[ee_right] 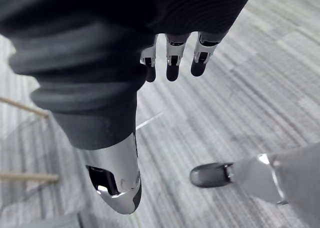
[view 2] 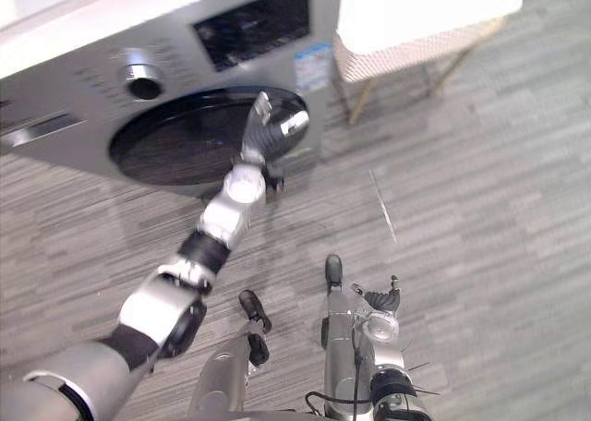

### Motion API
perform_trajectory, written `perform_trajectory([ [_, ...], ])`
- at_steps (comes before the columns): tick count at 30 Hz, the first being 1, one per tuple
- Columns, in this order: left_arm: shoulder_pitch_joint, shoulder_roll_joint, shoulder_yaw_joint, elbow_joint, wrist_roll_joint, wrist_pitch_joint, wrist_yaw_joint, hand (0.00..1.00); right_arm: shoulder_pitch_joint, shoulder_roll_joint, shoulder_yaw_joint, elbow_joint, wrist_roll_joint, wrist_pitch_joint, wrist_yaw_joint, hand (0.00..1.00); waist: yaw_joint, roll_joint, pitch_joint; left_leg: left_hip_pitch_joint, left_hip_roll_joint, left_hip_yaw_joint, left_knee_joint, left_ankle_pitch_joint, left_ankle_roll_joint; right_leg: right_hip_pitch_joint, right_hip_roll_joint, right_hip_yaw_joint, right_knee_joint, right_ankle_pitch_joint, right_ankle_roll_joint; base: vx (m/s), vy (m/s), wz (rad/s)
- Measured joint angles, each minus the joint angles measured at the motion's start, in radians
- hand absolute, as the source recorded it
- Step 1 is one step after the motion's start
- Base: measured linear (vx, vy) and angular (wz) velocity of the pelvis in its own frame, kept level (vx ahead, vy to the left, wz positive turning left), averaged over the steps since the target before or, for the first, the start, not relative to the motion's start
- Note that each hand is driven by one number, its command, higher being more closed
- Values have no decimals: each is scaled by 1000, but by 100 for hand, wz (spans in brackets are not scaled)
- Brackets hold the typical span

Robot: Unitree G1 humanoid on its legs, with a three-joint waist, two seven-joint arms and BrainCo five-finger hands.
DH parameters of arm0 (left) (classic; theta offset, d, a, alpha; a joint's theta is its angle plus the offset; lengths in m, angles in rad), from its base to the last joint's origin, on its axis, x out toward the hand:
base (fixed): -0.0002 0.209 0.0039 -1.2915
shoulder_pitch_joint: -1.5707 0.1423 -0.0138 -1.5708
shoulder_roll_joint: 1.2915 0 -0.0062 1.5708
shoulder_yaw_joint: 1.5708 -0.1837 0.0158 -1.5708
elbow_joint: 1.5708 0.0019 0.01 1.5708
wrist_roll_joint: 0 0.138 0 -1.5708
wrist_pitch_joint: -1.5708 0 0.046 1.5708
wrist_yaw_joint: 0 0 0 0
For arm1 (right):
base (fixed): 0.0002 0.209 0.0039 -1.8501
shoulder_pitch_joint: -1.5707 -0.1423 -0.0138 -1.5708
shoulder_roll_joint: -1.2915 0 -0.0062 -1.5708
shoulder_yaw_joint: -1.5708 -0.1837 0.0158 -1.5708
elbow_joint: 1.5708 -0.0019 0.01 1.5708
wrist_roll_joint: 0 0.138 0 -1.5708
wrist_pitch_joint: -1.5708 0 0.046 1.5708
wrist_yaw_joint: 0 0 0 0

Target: Pick up the laundry basket with both hands and put the clothes into the washing machine.

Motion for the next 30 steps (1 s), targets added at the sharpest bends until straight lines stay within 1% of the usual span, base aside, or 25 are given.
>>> perform_trajectory([
  [1,48,2,-11,-23,-4,-5,-12,0,-1,0,0,0,0,2,3,0,13,0,-4,8,-1,-11,-2,0,0,11,-2,-11,9,-10,1,37,25,74],
  [2,146,5,-37,-55,-20,-14,-43,0,-3,-5,0,2,-1,4,12,0,27,1,-9,33,-6,-39,-7,0,0,50,-9,-39,16,-28,7,67,47,67],
  [3,236,5,-49,-59,-40,-17,-79,0,-3,-7,-1,12,-4,12,27,0,30,1,-37,51,-15,-63,-19,1,0,79,-18,-63,17,-36,10,88,65,64],
  [4,278,6,-48,-58,-43,-18,-93,0,-3,-9,-1,18,-5,14,31,0,30,0,-57,56,-21,-71,-25,1,0,88,-22,-71,14,-37,11,105,86,52],
  [5,350,6,-46,-47,-52,-19,-115,0,-12,-11,0,56,-8,15,43,0,29,3,-94,66,-36,-87,-36,3,3,108,-27,-88,0,-39,14,112,61,46],
  [7,401,8,-24,9,-52,-20,-141,0,-28,-23,16,123,-21,22,53,0,30,8,-106,92,-53,-120,-41,4,4,167,-35,-118,-31,-34,23,85,56,50],
  [10,428,5,102,168,-39,-13,-151,0,-36,-26,26,193,-53,27,73,0,43,10,-109,106,-73,-186,-40,12,6,235,-43,-191,-58,-32,25,15,49,67],
  [12,429,15,223,301,-15,-2,-145,0,-53,-27,41,250,-73,40,88,0,45,11,-109,84,-88,-252,-41,41,3,260,-53,-263,-62,-33,26,-31,31,84],
  [13,430,22,249,329,-3,2,-140,0,-56,-28,43,258,-76,42,88,0,48,12,-109,76,-93,-265,-42,52,1,264,-57,-281,-62,-33,26,-53,40,85],
  [14,436,36,275,362,9,7,-128,0,-64,-33,43,269,-83,41,88,0,48,11,-109,60,-100,-267,-42,67,7,267,-66,-314,-61,-34,27,-86,79,107],
  [15,448,53,306,412,38,17,-110,0,-73,-46,42,286,-84,42,88,0,48,15,-111,33,-105,-237,-43,89,30,277,-84,-376,-58,-41,37,-110,126,111],
  [16,450,57,320,430,42,18,-103,0,-72,-52,40,287,-84,42,87,0,51,17,-113,23,-104,-207,-43,93,40,281,-88,-395,-53,-44,40,-118,152,113],
  [17,459,61,335,453,50,20,-94,0,-71,-58,37,288,-84,42,86,0,55,17,-113,13,-99,-137,-37,83,54,290,-95,-431,-44,-50,47,-104,202,98],
  [18,476,64,366,488,74,25,-78,0,-66,-63,36,288,-85,42,86,0,67,12,-110,6,-88,-56,-6,54,88,310,-113,-474,-24,-68,61,-55,174,94],
  [20,505,65,392,510,80,28,-66,0,-62,-63,38,288,-93,42,87,0,76,-1,-114,-3,-106,-55,23,38,109,327,-137,-497,-6,-81,85,-1,162,63],
  [21,532,69,413,516,80,32,-55,0,-69,-60,43,288,-99,42,88,0,84,-12,-120,-17,-121,-61,43,14,119,330,-153,-511,6,-87,101,38,195,50],
  [22,537,73,443,522,79,33,-44,0,-73,-60,59,287,-110,42,88,0,98,-17,-120,-28,-131,-53,75,-10,130,339,-171,-525,16,-91,107,48,194,47],
  [23,540,75,447,529,80,33,-40,0,-73,-59,64,287,-121,42,90,0,103,-20,-118,-30,-137,-51,94,-26,135,345,-181,-526,22,-96,114,71,188,46],
  [24,553,74,471,529,80,31,-36,0,-74,-52,83,287,-134,42,100,0,109,-24,-119,-37,-147,-41,145,-66,146,358,-209,-529,53,-117,138,105,246,38],
  [25,567,74,487,529,81,31,-33,0,-74,-45,102,290,-144,42,106,0,119,-29,-118,-43,-158,-37,204,-106,158,360,-247,-532,104,-136,144,123,254,30],
  [26,576,77,490,530,80,32,-31,0,-74,-43,110,294,-150,42,108,0,125,-35,-120,-47,-167,-38,234,-131,165,363,-270,-531,142,-146,146,169,262,26],
  [27,595,76,502,530,80,32,-27,0,-75,-39,135,301,-160,42,110,0,124,-41,-123,-45,-187,-54,274,-170,187,357,-325,-526,249,-164,126,154,178,27],
  [28,603,72,510,531,79,33,-24,0,-74,-40,149,303,-161,43,113,0,123,-39,-124,-40,-197,-67,280,-179,192,337,-358,-517,336,-166,68,219,248,52],
  [29,616,70,513,535,79,33,-20,0,-72,-41,168,307,-161,46,122,0,121,-35,-124,-9,-216,-97,276,-187,207,269,-409,-445,527,-127,-103,248,279,73],
  [30,623,75,514,537,78,35,-18,0,-72,-44,180,307,-161,45,130,0,119,-33,-122,17,-225,-145,277,-196,219,187,-393,-291,696,-110,-121,258,247,84],
])
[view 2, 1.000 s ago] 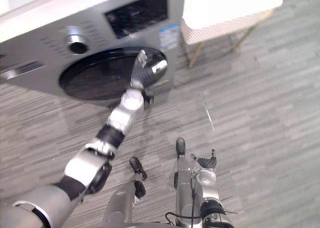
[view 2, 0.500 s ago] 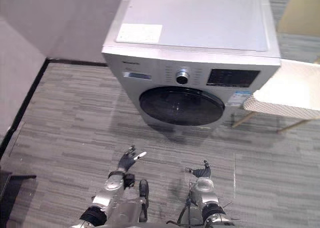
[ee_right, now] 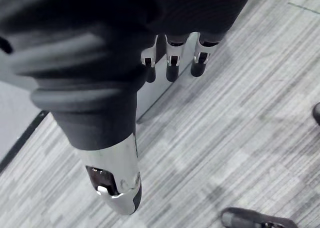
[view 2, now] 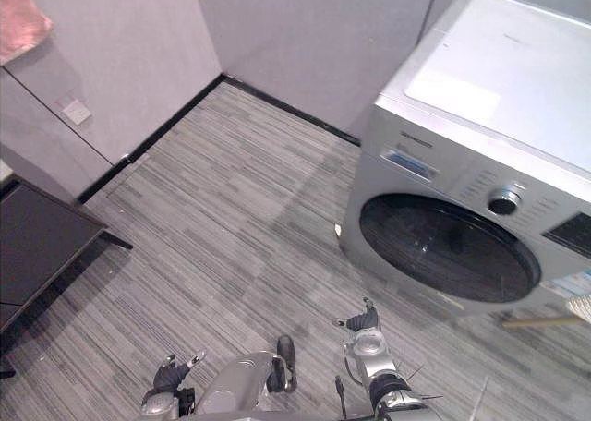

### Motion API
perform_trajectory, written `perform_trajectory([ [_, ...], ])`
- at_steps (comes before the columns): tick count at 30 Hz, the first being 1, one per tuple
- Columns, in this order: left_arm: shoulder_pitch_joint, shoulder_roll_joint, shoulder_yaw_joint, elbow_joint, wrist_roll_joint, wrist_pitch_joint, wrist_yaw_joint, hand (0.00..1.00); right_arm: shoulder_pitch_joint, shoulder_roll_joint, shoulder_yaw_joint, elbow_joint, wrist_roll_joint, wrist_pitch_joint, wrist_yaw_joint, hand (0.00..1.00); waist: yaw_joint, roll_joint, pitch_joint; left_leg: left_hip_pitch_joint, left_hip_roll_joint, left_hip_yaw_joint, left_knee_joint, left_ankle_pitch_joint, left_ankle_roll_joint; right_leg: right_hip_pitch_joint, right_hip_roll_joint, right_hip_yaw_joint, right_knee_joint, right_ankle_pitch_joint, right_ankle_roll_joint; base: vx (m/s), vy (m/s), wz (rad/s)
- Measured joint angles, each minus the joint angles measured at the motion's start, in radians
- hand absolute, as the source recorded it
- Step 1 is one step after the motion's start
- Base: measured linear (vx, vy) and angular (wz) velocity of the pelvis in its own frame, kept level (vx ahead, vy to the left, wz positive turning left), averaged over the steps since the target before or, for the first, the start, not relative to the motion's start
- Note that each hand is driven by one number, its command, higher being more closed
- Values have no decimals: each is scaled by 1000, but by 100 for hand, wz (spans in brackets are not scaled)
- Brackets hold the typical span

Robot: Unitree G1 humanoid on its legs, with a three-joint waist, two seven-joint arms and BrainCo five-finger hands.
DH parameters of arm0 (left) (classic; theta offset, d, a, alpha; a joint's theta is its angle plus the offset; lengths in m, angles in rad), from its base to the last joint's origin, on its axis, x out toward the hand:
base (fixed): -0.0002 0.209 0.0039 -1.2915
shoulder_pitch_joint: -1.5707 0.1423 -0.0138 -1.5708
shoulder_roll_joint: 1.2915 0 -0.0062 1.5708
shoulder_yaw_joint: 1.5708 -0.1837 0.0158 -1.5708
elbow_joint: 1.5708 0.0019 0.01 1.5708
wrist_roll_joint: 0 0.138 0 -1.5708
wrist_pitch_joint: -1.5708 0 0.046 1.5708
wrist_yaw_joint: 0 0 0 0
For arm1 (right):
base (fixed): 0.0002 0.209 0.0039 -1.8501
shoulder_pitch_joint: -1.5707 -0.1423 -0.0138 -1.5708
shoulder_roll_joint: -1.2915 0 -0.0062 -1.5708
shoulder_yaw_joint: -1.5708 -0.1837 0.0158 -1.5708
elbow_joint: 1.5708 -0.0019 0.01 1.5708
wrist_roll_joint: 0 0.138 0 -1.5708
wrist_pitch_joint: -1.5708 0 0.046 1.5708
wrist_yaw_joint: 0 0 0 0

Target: Pick up the laundry basket with both hands and put the clothes into the washing machine.

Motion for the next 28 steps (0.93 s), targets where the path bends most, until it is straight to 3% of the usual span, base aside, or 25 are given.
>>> perform_trajectory([
  [1,-1,2,1,0,0,2,0,0,0,2,8,0,0,-1,1,0,-5,1,2,12,1,-26,-3,-2,4,-32,33,56,59,-53,61,258,165,106],
  [2,0,1,6,0,-1,2,2,0,-2,6,16,-3,-1,-4,1,0,-10,9,9,43,-9,-72,-17,-6,11,-75,99,103,117,-134,97,267,96,111],
  [4,10,-1,11,-2,-2,1,2,0,-15,9,31,-5,-11,-3,2,0,-22,-9,9,108,-59,-132,-65,-7,12,-136,154,118,104,-202,90,291,96,113],
  [6,-2,-1,15,-7,-10,-2,2,0,-25,2,34,-60,-20,-5,3,0,-48,-13,9,158,-116,-227,-92,-16,25,-244,255,197,5,-224,111,356,42,137],
  [7,-9,-4,15,-8,-11,-2,2,0,-27,-2,33,-71,-20,-5,3,0,-53,-13,10,173,-124,-253,-94,-18,27,-266,286,229,-32,-219,119,436,-11,148],
  [9,-38,-12,2,-12,-10,-4,1,0,-26,-5,35,-83,-21,-2,3,0,-61,7,23,242,-154,-380,-108,-21,35,-323,385,362,-219,-163,178,478,-70,160],
  [10,-44,-13,3,-17,-10,-5,2,0,-26,-6,34,-83,-24,-1,3,0,-76,5,26,258,-159,-407,-109,-26,26,-317,400,387,-273,-138,174,392,-98,163],
  [12,-49,-13,7,-36,-9,-7,2,0,5,0,32,-82,-61,16,7,0,-79,-7,26,309,-164,-467,-100,-62,-36,-304,434,441,-391,-17,127,462,-176,173],
  [13,-44,-22,7,-49,-8,-14,2,0,69,-24,22,-128,-73,14,40,0,-97,-13,18,316,-170,-496,-23,-91,-86,-283,424,410,-406,127,65,631,-260,179],
  [14,-42,-35,6,-62,-8,-12,2,0,93,-50,14,-157,-72,14,64,0,-104,9,11,291,-155,-490,35,-95,-99,-278,426,366,-387,124,69,619,-204,163],
  [16,-8,-46,5,-134,-3,-16,-13,0,183,-116,2,-282,-59,-17,93,0,-100,11,11,161,-86,-324,337,-46,-181,-203,438,315,-410,55,28,537,-124,64],
  [17,-4,-43,4,-151,-2,-18,-22,0,192,-128,3,-290,-54,-25,94,0,-99,10,11,126,-46,-268,407,-48,-192,-177,449,306,-423,48,20,514,-148,50],
  [18,-12,-31,2,-182,-2,-19,-45,0,206,-137,-37,-296,-41,-32,101,0,-103,-7,16,88,62,-147,490,-66,-162,-103,457,272,-458,40,9,318,-107,44],
  [19,-14,-31,2,-189,-2,-19,-49,0,210,-139,-43,-296,-39,-33,102,0,-103,-12,15,85,82,-127,492,-70,-155,-87,456,267,-465,40,8,344,-109,59],
  [20,-17,-32,-5,-213,-1,-28,-62,0,229,-143,-60,-296,-40,-35,105,0,-102,-31,15,75,135,-66,469,-76,-155,-43,440,242,-483,40,9,194,-55,53],
  [22,-32,-33,-32,-221,-1,-36,-73,0,233,-144,-81,-295,-43,-47,105,0,-103,-43,13,52,183,-5,345,-73,-163,-12,400,197,-481,15,25,188,-48,61],
  [23,-42,-38,-49,-220,-1,-36,-74,0,232,-158,-87,-282,-50,-51,105,0,-105,-28,11,36,206,9,239,-48,-190,-1,391,172,-478,-14,42,86,25,49],
  [24,-43,-52,-51,-217,-1,-35,-74,0,228,-178,-94,-251,-60,-50,103,0,-102,11,5,27,246,4,123,81,-204,-2,408,149,-471,-32,59,74,110,41],
  [25,-43,-57,-52,-210,-1,-35,-73,0,227,-178,-105,-228,-70,-49,101,0,-101,46,-2,34,259,-9,86,88,-214,-1,421,147,-458,-53,73,47,194,31],
  [26,-44,-50,-51,-197,-1,-35,-73,0,220,-163,-111,-202,-78,-43,100,0,-101,46,-6,65,244,-17,23,62,-205,1,414,147,-453,-64,92,27,214,33],
  [27,-41,-31,-49,-193,-1,-35,-74,0,220,-135,-128,-173,-89,-43,99,0,-99,23,-5,84,216,-19,-37,74,-198,1,390,148,-462,-56,105,6,161,29],
  [28,-34,-26,-49,-191,-1,-35,-74,0,221,-129,-128,-165,-92,-43,99,0,-99,17,-9,86,208,-19,-51,80,-197,1,386,150,-470,-52,111,-10,73,15],
])
